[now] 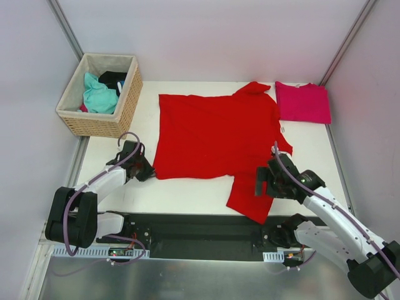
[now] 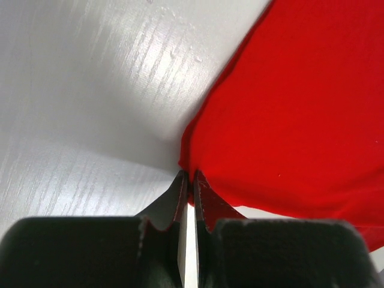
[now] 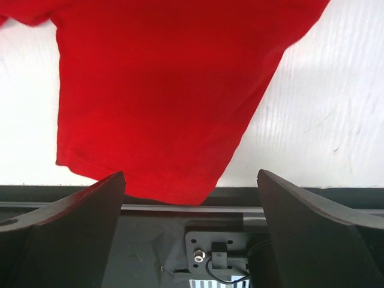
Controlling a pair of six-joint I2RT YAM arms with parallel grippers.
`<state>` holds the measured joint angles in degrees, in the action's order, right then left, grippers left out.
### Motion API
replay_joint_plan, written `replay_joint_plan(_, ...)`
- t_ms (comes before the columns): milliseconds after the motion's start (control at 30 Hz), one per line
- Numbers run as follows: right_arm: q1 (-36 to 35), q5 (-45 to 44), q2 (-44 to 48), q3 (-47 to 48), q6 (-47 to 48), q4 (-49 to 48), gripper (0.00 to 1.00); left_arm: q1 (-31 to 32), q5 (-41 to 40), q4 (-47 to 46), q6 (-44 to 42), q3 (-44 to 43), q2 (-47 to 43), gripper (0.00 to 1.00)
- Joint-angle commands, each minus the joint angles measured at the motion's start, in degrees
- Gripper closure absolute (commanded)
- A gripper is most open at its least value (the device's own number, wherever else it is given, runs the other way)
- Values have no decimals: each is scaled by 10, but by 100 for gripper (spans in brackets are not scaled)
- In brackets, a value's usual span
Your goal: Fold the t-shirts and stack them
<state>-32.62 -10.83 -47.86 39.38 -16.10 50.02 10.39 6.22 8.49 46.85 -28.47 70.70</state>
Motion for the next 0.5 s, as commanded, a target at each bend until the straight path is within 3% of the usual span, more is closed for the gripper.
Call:
replay_joint_plan(0,-3,42,43,-28,-55,13,4,-6,9,13,-16,-19,10,100)
replay_joint_plan(467,-8,197,101,-149,-155,28,1,-9,16,11,-12,-25,18,100)
